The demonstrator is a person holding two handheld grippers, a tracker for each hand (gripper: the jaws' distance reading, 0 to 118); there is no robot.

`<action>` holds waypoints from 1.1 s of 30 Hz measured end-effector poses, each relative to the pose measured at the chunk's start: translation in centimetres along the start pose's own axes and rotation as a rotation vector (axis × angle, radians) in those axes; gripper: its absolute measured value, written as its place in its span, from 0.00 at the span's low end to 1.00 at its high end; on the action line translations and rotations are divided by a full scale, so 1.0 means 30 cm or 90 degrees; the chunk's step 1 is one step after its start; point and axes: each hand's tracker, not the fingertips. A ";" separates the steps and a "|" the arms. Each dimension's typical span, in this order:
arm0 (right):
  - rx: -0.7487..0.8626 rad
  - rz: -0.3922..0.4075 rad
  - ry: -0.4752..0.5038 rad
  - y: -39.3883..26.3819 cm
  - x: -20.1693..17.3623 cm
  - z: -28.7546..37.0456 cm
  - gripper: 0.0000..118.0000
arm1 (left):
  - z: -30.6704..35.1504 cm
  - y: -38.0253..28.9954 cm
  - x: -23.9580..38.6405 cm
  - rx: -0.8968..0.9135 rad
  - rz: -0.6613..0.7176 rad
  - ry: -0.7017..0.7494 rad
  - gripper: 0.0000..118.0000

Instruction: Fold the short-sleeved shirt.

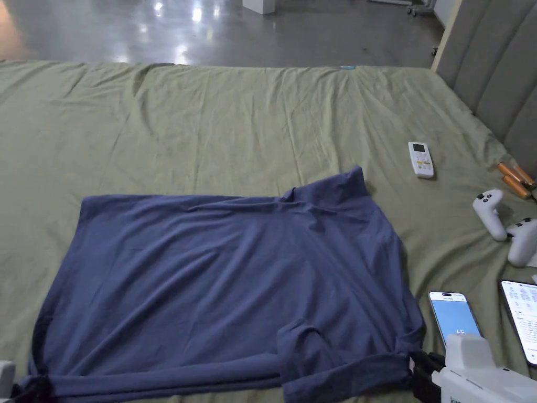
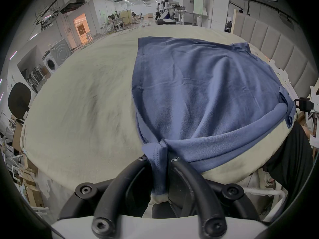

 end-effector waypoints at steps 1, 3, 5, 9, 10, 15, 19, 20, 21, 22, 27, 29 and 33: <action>0.004 -0.006 -0.001 0.004 0.003 0.005 0.01 | 0.006 -0.008 -0.004 0.008 0.003 -0.001 0.13; 0.015 -0.012 -0.001 -0.008 0.004 0.028 0.01 | 0.026 -0.023 -0.017 0.032 0.014 -0.014 0.13; 0.042 -0.017 0.001 -0.014 0.008 0.066 0.01 | 0.055 -0.040 -0.039 0.082 0.040 -0.027 0.11; 0.083 -0.047 0.008 -0.031 0.017 0.133 0.00 | 0.134 -0.058 -0.049 0.158 0.057 -0.023 0.09; 0.087 -0.052 0.012 -0.031 0.018 0.147 0.00 | 0.149 -0.054 -0.049 0.154 0.058 -0.029 0.09; 0.131 -0.069 0.017 -0.018 0.010 0.201 0.00 | 0.205 -0.022 -0.047 0.197 0.060 -0.037 0.09; 0.157 -0.079 0.010 0.098 0.021 0.185 0.00 | 0.170 0.073 -0.104 0.204 0.070 -0.042 0.09; 0.161 -0.086 0.015 0.143 0.029 0.168 0.00 | 0.155 0.113 -0.118 0.204 0.072 -0.045 0.09; 0.167 -0.095 0.020 0.180 0.033 0.151 0.00 | 0.142 0.149 -0.126 0.207 0.069 -0.042 0.09; 0.172 -0.100 0.021 0.225 0.035 0.126 0.00 | 0.124 0.196 -0.137 0.213 0.062 -0.037 0.09; 0.160 -0.096 0.013 0.413 0.020 -0.014 0.00 | 0.007 0.384 -0.190 0.203 0.111 -0.035 0.09; 0.151 -0.090 0.016 0.472 0.018 -0.074 0.00 | -0.039 0.451 -0.206 0.196 0.142 -0.040 0.09; 0.139 -0.064 -0.021 0.583 0.020 -0.180 0.00 | -0.135 0.540 -0.219 0.179 0.151 -0.014 0.09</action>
